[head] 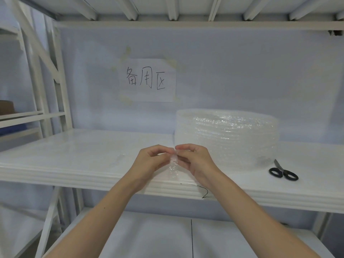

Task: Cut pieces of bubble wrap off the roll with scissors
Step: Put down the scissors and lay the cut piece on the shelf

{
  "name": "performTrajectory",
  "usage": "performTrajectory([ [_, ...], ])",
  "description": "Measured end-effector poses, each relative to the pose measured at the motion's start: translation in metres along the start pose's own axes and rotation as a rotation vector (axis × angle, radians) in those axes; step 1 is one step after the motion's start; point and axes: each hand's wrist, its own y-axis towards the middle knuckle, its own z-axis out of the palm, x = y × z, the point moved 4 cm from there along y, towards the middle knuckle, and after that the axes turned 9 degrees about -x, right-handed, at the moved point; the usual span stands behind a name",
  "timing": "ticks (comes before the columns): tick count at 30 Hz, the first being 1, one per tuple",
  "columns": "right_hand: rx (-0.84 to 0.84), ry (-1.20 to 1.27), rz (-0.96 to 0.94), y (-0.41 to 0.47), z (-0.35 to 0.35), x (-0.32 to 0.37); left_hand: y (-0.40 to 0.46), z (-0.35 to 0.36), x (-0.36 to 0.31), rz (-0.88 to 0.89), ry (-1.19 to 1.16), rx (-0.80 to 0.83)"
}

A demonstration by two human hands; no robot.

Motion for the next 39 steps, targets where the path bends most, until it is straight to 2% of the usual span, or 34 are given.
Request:
performTrajectory([
  [5,0.016,0.116,0.06,-0.0028,0.0011,0.0004,-0.002,0.0013,-0.0017,-0.004,-0.014,0.029],
  [15,-0.053,0.02,-0.034,-0.0025,0.0026,-0.0015,-0.0038,0.0006,-0.0023,0.015,0.027,0.03],
  [25,-0.048,0.152,-0.008,-0.0039,0.0041,0.002,-0.0027,0.0002,-0.0005,0.024,0.031,0.038],
  [30,-0.04,0.171,0.027,-0.0024,0.0063,-0.004,-0.0017,-0.0007,0.0015,-0.017,-0.043,0.03],
  [35,0.018,0.117,0.023,-0.0023,0.0071,-0.0043,0.0006,-0.0022,0.0046,-0.02,-0.028,-0.022],
  [39,0.059,-0.045,-0.03,-0.0039,0.0035,-0.0019,0.0022,-0.0053,0.0066,-0.015,0.012,-0.054],
])
